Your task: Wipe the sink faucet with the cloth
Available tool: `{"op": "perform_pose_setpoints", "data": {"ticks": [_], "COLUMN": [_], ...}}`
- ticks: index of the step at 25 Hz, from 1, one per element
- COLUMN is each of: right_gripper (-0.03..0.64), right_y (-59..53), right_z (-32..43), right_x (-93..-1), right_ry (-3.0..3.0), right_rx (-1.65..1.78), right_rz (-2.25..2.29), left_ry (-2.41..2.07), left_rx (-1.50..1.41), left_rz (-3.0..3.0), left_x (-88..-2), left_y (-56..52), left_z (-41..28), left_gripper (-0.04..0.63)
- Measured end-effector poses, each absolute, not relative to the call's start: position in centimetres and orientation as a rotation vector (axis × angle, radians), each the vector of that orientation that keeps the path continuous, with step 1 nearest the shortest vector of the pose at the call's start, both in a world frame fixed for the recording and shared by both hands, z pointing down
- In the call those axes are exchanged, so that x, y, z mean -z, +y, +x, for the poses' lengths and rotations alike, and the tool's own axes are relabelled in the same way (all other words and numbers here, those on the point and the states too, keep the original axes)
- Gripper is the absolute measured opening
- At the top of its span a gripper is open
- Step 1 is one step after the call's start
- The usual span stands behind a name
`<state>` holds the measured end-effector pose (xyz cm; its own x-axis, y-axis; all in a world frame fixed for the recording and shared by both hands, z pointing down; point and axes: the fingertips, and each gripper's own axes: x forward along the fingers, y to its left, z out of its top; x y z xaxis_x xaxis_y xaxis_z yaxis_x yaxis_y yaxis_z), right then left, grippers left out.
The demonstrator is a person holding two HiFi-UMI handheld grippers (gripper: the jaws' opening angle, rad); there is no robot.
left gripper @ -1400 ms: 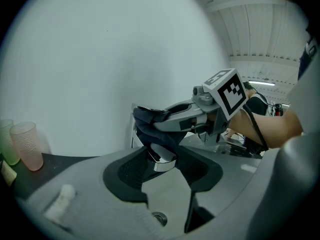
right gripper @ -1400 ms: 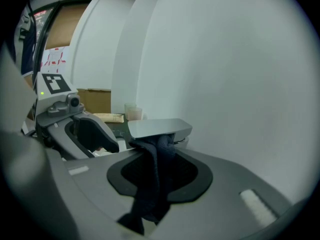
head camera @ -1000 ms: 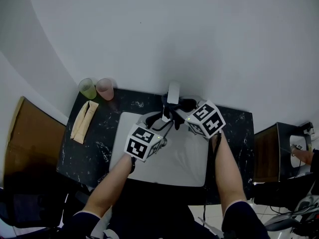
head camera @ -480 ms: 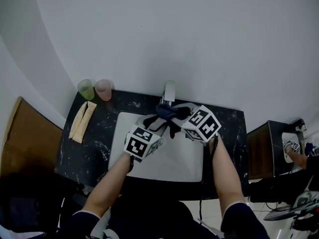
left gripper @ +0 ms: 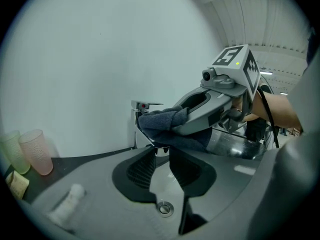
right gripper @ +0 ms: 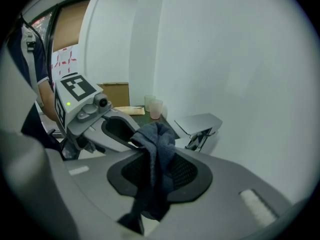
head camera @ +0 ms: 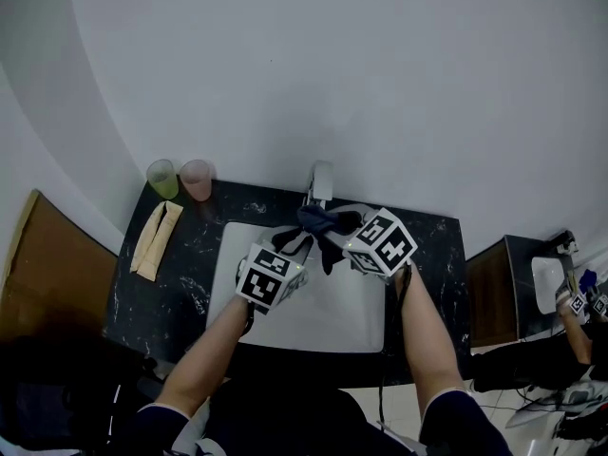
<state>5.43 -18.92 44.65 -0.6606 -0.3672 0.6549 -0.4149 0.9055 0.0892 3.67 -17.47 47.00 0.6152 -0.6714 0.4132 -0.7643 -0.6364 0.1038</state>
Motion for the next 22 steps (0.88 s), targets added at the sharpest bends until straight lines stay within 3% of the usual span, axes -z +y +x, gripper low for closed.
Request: {"op": "perform_pose_setpoints", "data": {"ticks": [22], "right_gripper": [0.103], "right_y": [-25.7], "right_z": [6.7], "right_x": [-44.6], "right_ry": [-2.439], "right_rx": [-0.163], "right_rz": [0.822], "left_ry": [-1.167], "left_rx": [-0.483], "left_rz": [2.560], "left_x": [-47.0], "left_y": [-17.5], "left_z": [3.4], "left_gripper": [0.080]}}
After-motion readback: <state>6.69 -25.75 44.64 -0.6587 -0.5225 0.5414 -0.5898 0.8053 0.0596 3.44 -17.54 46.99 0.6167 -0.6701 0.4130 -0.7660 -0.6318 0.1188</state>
